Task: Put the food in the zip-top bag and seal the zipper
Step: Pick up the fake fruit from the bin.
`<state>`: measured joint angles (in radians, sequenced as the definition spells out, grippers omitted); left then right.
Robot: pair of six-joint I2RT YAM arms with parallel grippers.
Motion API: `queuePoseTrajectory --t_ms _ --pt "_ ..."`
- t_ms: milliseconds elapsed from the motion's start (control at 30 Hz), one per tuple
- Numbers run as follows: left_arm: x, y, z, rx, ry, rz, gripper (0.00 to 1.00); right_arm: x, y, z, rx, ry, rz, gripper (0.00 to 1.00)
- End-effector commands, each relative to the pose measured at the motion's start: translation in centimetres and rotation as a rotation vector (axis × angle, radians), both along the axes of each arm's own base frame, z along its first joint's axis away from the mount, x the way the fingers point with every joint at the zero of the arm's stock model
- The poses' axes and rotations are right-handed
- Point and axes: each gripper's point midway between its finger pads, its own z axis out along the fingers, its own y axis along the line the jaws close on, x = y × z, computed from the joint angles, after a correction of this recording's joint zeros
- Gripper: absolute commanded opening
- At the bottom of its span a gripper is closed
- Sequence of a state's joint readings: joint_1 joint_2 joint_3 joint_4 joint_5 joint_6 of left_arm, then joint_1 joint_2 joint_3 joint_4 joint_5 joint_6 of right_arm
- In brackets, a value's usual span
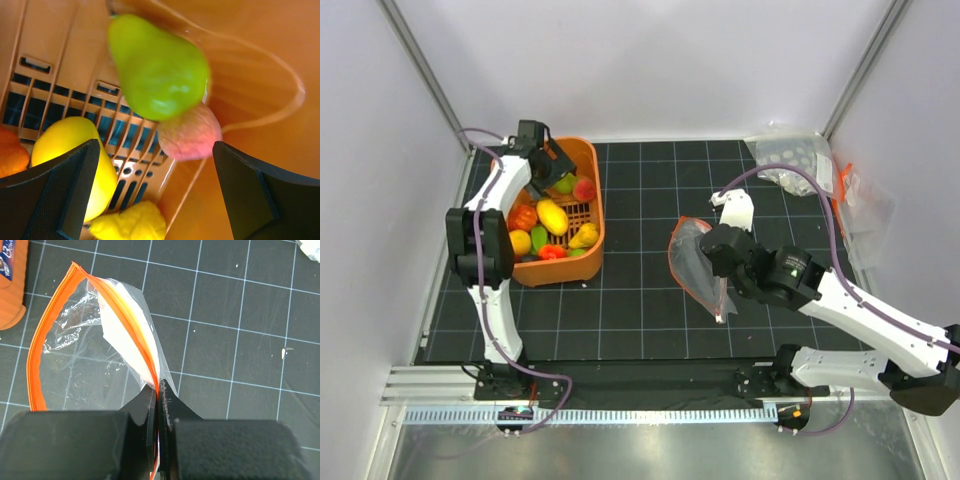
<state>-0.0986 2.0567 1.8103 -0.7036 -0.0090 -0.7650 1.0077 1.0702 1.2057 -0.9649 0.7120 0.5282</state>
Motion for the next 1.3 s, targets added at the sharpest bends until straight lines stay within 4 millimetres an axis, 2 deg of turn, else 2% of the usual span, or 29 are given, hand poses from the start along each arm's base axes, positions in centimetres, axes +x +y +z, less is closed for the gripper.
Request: queuePoseTrajectory --t_ms 0,100,133,167,367,433,467,500,567,600,633,667,700,733,767,800,833,867,900,933,1000,1033,1100,1167,1233,1267 --pt "2.7 1.0 1.2 -0.106 -0.106 0.188 1.0 -0.1 0.1 1.1 0.05 -0.027 0.015 0.01" --pt "4.0 1.5 0.4 -0.144 -0.139 0.286 1.0 -0.1 0.0 1.4 0.048 -0.031 0.017 0.01" --pt "4.3 1.4 -0.4 -0.158 -0.136 0.304 1.0 -0.1 0.1 1.6 0.053 -0.033 0.019 0.01" --pt "5.3 1.2 -0.5 -0.182 -0.17 0.311 1.0 -0.1 0.2 1.6 0.051 -0.031 0.022 0.01" --pt "6.2 0.4 -5.6 -0.277 -0.11 0.418 1.0 0.1 0.2 1.9 0.042 -0.04 0.026 0.01" --pt "6.8 0.9 -6.2 -0.283 -0.136 0.467 1.0 0.0 0.2 2.1 0.045 -0.041 0.031 0.01" --pt "6.5 1.1 -7.2 -0.279 -0.121 0.484 0.99 0.0 0.2 2.2 0.046 -0.043 0.03 0.01" --pt "7.2 1.1 -7.0 -0.292 -0.16 0.488 0.94 0.1 0.2 2.3 0.05 -0.045 0.029 0.01" --pt "7.2 1.3 -7.3 -0.292 -0.173 0.493 0.82 0.0 0.1 2.3 0.046 -0.045 0.03 0.01" --pt "7.3 1.3 -7.1 -0.291 -0.185 0.484 0.66 0.0 0.1 2.3 0.048 -0.047 0.028 0.01" --pt "7.6 1.3 -6.3 -0.293 -0.215 0.473 0.6 0.1 0.1 2.1 0.045 -0.044 0.026 0.01" --pt "6.9 1.5 -6.5 -0.271 -0.215 0.459 0.54 0.1 0.2 2.1 0.043 -0.044 0.03 0.01" --pt "6.8 1.8 -4.3 -0.264 -0.261 0.457 0.46 0.1 0.2 1.9 0.038 -0.04 0.03 0.01" --pt "6.8 2.0 -3.3 -0.26 -0.294 0.455 0.44 0.1 0.2 1.9 0.041 -0.042 0.03 0.01" --pt "5.8 2.2 -3.8 -0.244 -0.284 0.451 0.44 0.1 0.4 1.8 0.042 -0.037 0.035 0.01" --pt "5.4 2.3 -1.7 -0.252 -0.324 0.445 0.44 0.1 0.6 1.8 0.046 -0.036 0.038 0.01" --pt "4.4 2.3 -2.0 -0.246 -0.312 0.438 0.44 0.2 0.7 1.8 0.05 -0.037 0.041 0.01" --pt "3.8 2.3 -1.2 -0.248 -0.322 0.431 0.43 0.2 0.9 1.7 0.052 -0.034 0.045 0.01" --pt "3.1 2.1 0.8 -0.262 -0.354 0.419 0.43 0.2 1.1 1.7 0.057 -0.032 0.046 0.01" --pt "1.8 2.2 0.4 -0.263 -0.341 0.418 0.43 0.2 1.2 1.7 0.06 -0.032 0.05 0.01" --pt "0.6 1.9 1.7 -0.288 -0.375 0.397 0.4 0.4 1.6 1.6 0.06 -0.028 0.054 0.01" --pt "-0.9 1.7 2.9 -0.301 -0.396 0.381 0.4 0.5 1.7 1.6 0.054 -0.027 0.058 0.01" --pt "-1.8 1.4 5.2 -0.309 -0.467 0.337 0.39 0.6 2.2 1.2 0.045 -0.015 0.068 0.01" --pt "-3.4 0.6 7.4 -0.316 -0.514 0.271 0.37 0.7 2.6 1.1 0.048 -0.01 0.075 0.01" --pt "-4.8 -0.4 7.7 -0.308 -0.515 0.203 0.36 0.8 3.1 0.8 0.054 -0.006 0.084 0.01" --pt "-5.6 -1.3 9.2 -0.313 -0.546 0.17 0.36 0.8 3.4 0.7 0.06 -0.004 0.089 0.01"
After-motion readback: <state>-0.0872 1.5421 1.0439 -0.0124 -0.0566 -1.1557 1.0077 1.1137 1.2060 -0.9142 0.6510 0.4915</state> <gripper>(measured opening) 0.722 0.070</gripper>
